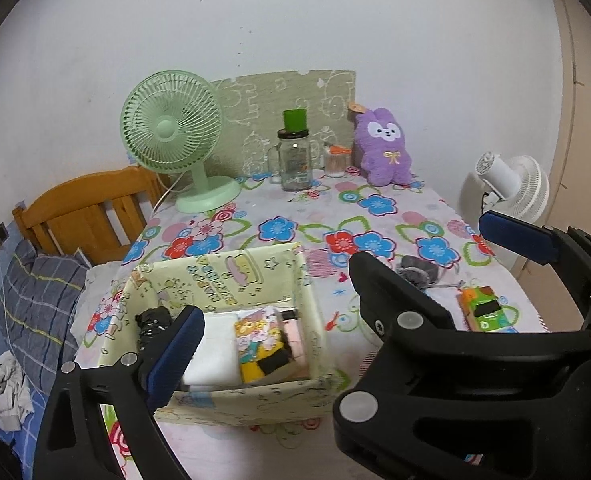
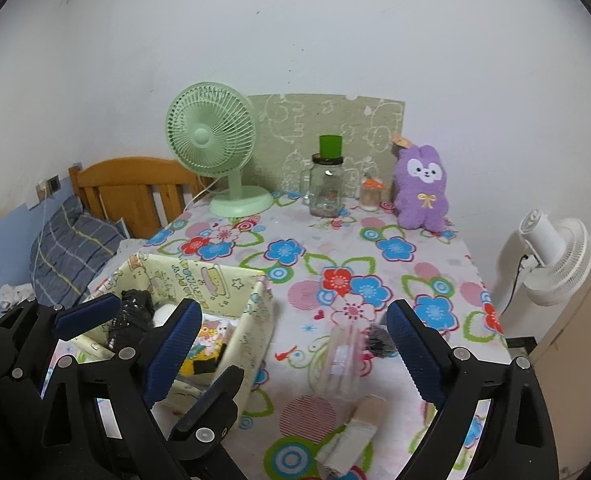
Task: Organize soft objects
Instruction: 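Move both open tools back toward the remaining items on the table, then grasp the white paper roll with the left tool while the right tool grasps the green tissue pack, then carry the white roll with the left tool while the right tool carries the green tissue pack over the box, then release the white roll into the box while the right tool drops the green tissue pack in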
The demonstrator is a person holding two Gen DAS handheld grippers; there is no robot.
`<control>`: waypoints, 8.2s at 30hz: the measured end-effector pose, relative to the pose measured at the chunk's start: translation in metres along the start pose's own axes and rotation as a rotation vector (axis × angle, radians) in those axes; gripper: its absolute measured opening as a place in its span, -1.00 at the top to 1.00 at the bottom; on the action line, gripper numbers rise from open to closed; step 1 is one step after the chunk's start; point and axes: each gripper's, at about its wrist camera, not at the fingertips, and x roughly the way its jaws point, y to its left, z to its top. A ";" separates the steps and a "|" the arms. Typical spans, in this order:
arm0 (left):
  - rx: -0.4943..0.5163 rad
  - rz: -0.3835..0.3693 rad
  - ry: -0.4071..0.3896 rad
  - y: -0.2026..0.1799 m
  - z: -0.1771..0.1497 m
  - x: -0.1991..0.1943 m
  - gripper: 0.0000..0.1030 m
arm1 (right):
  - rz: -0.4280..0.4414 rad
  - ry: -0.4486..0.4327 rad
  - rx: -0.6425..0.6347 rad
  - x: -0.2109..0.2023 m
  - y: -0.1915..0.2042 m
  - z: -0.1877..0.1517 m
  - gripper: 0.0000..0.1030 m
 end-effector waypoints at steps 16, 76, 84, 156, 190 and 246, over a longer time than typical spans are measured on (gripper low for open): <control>0.032 -0.062 -0.025 -0.044 -0.002 -0.002 -0.90 | -0.060 -0.010 0.055 -0.020 -0.041 -0.016 -0.88; 0.074 -0.182 0.262 -0.114 -0.063 0.109 -0.16 | -0.231 0.193 0.210 0.053 -0.137 -0.117 -0.97; 0.113 -0.207 0.259 -0.122 -0.060 0.108 0.34 | -0.232 0.212 0.212 0.064 -0.144 -0.118 -0.97; 0.168 -0.161 0.077 -0.107 -0.039 0.031 0.52 | -0.271 0.126 0.157 -0.010 -0.101 -0.085 -0.08; 0.180 -0.112 -0.008 -0.052 -0.008 0.007 0.52 | -0.208 0.046 0.061 -0.018 -0.041 -0.035 -0.08; 0.005 0.032 0.057 0.082 -0.001 0.061 0.51 | 0.026 0.094 -0.077 0.082 0.068 0.010 -0.08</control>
